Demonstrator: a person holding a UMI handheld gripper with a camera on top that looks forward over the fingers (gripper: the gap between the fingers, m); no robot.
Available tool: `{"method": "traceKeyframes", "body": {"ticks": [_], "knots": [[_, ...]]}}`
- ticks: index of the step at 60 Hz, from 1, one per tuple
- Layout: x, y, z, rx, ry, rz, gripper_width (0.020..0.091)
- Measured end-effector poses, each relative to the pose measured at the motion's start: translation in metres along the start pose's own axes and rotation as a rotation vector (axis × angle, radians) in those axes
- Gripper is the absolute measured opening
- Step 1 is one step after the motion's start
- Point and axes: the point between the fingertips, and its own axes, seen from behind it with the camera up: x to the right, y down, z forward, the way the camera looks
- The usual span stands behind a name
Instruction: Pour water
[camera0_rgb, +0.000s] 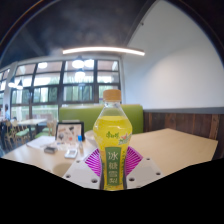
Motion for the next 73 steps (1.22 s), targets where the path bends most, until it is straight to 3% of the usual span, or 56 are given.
{"method": "traceKeyframes", "body": {"ticks": [5,20,24,28,31,33,36,40,59,73], "knots": [[0.018,0.038,0.01,-0.05,-0.019,-0.023,0.025],[0.0,0.039,0.01,-0.049,0.001,-0.027,0.0277],[-0.001,0.039,0.012,-0.047,0.001,-0.023,0.0316],[0.0,0.039,0.011,-0.049,0.002,-0.019,0.0462],[0.003,0.044,0.007,-0.083,0.017,-0.019,0.0518],[0.004,0.045,0.001,-0.112,0.035,-0.024,0.0624],[0.005,0.044,-0.008,-0.128,0.052,-0.038,0.0864],[0.003,0.036,-0.026,-0.123,0.073,-0.056,0.0809],[-0.081,-0.012,-0.173,-0.136,0.064,0.012,0.0822],[-0.142,-0.01,-0.255,-0.127,0.012,0.063,0.0824]]}}
